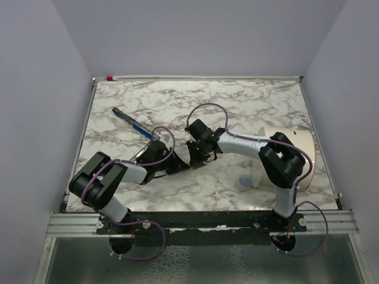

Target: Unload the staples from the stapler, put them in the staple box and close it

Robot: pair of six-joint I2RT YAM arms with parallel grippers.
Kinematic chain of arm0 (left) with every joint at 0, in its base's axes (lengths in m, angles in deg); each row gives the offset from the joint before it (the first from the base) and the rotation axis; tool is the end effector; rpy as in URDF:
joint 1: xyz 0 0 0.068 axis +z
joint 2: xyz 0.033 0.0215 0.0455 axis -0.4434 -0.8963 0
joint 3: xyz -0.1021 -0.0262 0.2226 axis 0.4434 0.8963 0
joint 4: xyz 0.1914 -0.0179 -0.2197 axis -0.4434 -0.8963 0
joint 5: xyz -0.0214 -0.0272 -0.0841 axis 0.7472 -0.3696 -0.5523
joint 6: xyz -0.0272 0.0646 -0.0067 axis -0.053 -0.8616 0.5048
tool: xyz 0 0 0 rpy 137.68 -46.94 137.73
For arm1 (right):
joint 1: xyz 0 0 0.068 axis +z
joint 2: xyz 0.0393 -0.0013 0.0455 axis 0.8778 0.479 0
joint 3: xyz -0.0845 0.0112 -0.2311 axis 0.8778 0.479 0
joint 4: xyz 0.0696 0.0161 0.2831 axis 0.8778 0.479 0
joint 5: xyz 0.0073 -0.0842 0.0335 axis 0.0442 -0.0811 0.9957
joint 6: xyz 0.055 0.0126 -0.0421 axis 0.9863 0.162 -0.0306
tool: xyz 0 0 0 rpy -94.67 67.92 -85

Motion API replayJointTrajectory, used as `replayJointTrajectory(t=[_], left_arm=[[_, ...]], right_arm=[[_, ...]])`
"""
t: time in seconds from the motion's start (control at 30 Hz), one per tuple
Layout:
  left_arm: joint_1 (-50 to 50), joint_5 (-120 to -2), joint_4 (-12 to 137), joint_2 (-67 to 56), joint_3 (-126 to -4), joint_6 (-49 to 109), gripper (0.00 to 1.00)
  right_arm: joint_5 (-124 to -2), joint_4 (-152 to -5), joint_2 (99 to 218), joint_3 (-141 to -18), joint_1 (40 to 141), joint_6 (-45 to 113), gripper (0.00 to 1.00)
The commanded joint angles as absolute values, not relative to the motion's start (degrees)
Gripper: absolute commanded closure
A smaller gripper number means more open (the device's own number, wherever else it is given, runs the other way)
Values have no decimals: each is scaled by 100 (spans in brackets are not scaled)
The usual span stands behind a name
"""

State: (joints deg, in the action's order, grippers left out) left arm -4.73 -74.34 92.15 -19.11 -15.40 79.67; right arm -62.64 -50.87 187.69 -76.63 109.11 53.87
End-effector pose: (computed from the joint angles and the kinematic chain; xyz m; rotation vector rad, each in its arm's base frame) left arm 0.2348 -0.1660 0.0458 -0.4110 2.4240 -1.2419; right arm 0.2715 0.3105 0.0969 -0.5562 2.7822 0.5310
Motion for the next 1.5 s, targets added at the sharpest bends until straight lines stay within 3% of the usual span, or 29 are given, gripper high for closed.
replayJointTrajectory(t=[0.0, 0.2, 0.37, 0.9, 1.27, 1.47], left_arm=[[-502, -7514, 9360, -1883, -1489, 7967, 100], [-499, -7503, 9377, -1896, -1468, 7961, 100], [-499, -7502, 9371, -1887, -1458, 7967, 100], [-500, -7510, 9249, -1859, -1525, 7890, 100], [-505, -7504, 9213, -1865, -1539, 7879, 100], [-500, -7508, 9195, -1856, -1554, 7872, 100]], right_arm=[[-6193, -5165, 18870, -7705, 10946, 5442, 93], [-6187, -5154, 18812, -7684, 10919, 5435, 91], [-6388, -4981, 18736, -7779, 10919, 5343, 77], [-6450, -4713, 18235, -7935, 10911, 5173, 75], [-6819, -4379, 18671, -8297, 10935, 4766, 65], [-7468, -3819, 18963, -8715, 11116, 4633, 54]])
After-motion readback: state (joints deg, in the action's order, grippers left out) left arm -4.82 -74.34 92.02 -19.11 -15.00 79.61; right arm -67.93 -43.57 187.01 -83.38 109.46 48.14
